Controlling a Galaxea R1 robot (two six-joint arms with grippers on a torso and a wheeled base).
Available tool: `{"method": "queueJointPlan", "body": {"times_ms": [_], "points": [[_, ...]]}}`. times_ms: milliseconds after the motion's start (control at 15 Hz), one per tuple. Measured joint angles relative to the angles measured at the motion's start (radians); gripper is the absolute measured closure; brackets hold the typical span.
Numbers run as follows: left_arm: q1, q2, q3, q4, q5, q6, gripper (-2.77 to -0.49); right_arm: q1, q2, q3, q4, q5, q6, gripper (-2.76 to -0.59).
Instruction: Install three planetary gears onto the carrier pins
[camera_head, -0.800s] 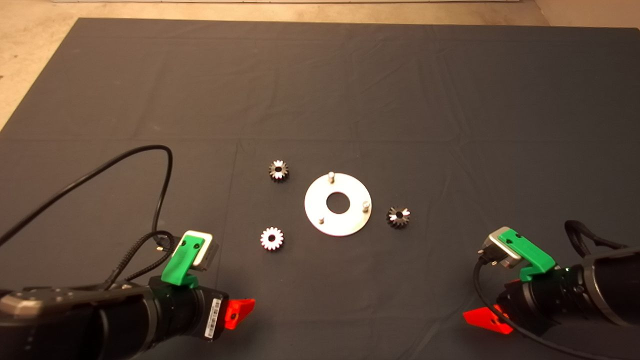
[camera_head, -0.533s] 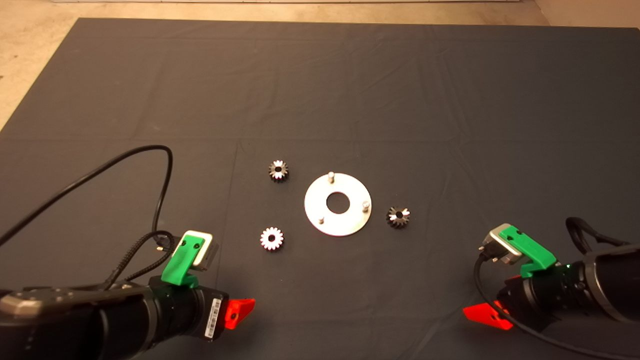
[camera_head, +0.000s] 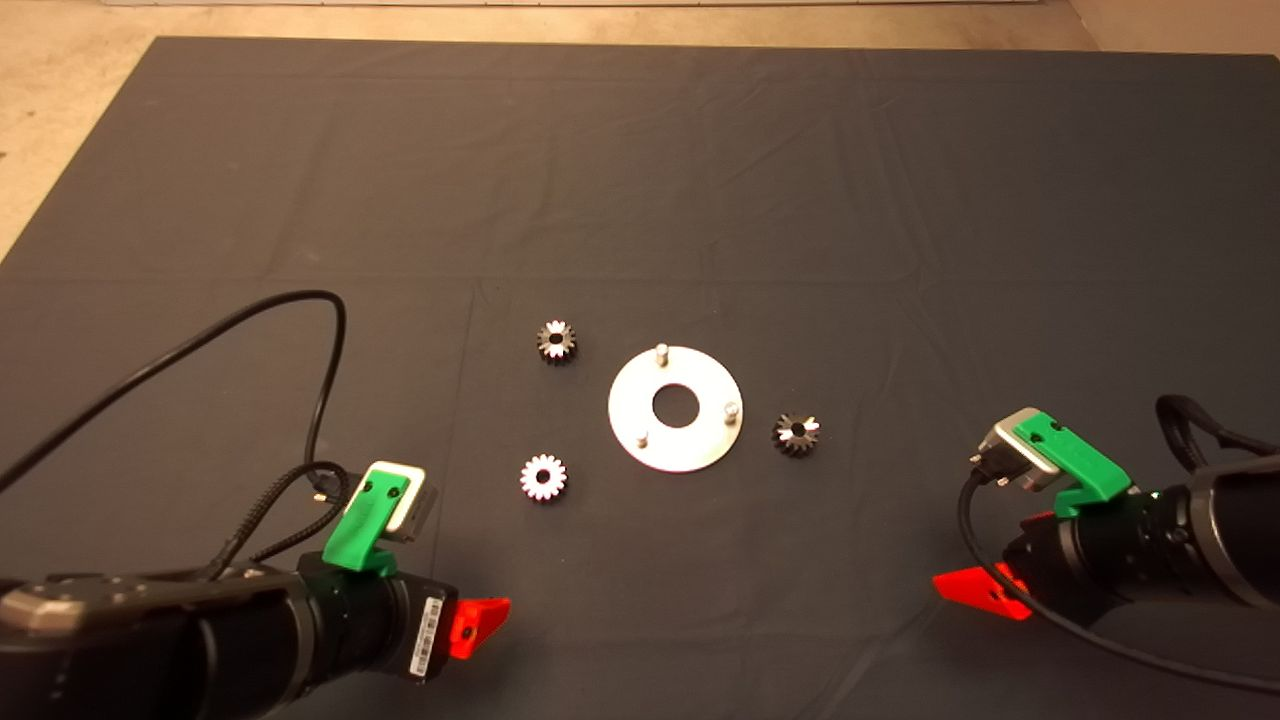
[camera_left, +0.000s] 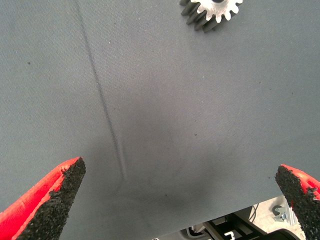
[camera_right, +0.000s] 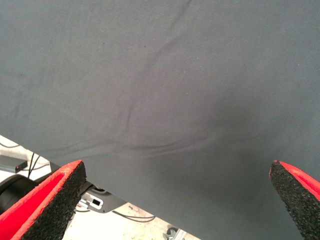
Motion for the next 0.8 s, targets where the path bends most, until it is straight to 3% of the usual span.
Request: {"method": "queueJointPlan", "body": {"times_ms": [333, 600, 800], "points": [[0.0, 0.008, 0.0, 0.0, 0.0, 0.0, -2.75, 0.014, 0.025, -0.043, 0.003, -0.001, -0.001, -2.75], [0.0, 0.014, 0.0, 0.0, -0.001, 0.0, -2.75, 0.015, 0.095, -0.167, 0.004, -0.002, -0.051, -2.75], [0.0, 0.017, 0.0, 0.0, 0.0, 0.0, -2.75, 0.014, 0.154, -0.207, 0.004, 0.004, -0.066, -2.75]]}}
